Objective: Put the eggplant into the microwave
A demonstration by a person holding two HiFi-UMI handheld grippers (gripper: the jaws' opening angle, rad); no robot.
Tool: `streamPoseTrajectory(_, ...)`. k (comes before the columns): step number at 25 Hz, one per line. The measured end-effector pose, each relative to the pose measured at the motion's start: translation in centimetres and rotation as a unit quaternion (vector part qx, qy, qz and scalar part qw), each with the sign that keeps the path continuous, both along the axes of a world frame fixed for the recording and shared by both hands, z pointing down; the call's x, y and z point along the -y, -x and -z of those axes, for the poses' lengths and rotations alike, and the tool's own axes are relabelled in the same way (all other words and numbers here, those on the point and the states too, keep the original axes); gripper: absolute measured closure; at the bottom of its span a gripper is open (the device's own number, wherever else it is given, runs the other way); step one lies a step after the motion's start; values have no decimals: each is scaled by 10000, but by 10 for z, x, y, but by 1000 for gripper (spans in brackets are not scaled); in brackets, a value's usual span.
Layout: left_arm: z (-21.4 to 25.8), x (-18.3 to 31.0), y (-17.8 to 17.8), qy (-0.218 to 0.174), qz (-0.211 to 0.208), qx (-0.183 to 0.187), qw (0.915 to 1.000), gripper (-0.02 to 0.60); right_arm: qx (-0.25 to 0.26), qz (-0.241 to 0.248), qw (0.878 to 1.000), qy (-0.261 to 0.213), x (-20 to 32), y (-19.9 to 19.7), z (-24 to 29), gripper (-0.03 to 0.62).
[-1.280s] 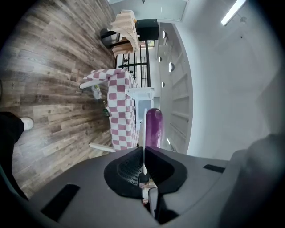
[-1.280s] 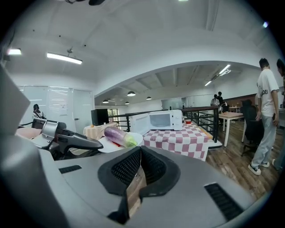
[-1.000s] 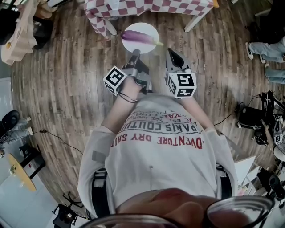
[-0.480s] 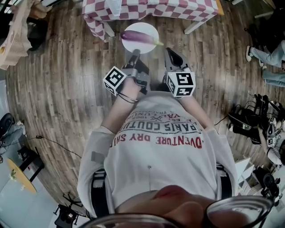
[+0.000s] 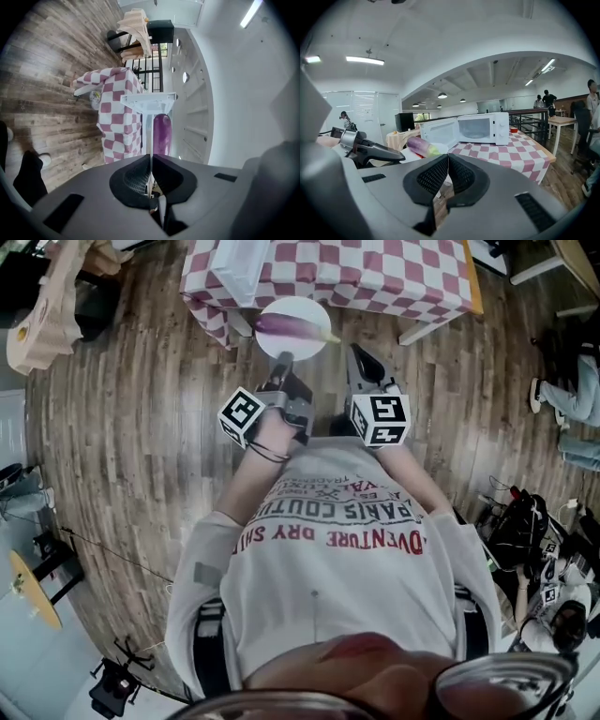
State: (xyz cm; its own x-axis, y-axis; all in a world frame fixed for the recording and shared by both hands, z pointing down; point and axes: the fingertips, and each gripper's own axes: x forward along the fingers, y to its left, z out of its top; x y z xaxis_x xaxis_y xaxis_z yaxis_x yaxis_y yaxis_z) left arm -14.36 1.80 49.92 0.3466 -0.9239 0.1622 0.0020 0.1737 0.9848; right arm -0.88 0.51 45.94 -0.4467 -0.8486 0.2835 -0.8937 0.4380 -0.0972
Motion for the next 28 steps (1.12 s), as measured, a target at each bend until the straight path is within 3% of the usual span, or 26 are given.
streamPoseTrajectory(7,6,70,-51,-36,367,-12,9993,546,23,339,9993,-160,80,-51,17,568)
streamPoseTrajectory(16,5,134,-110,-1,618,-20,9981,546,40,430,9990,-92,151,-120,10,568)
streamPoseTrajectory(28,-11,188,-116,266,730,11,9970,546,70,539,9983,220,202,-129,-14,568)
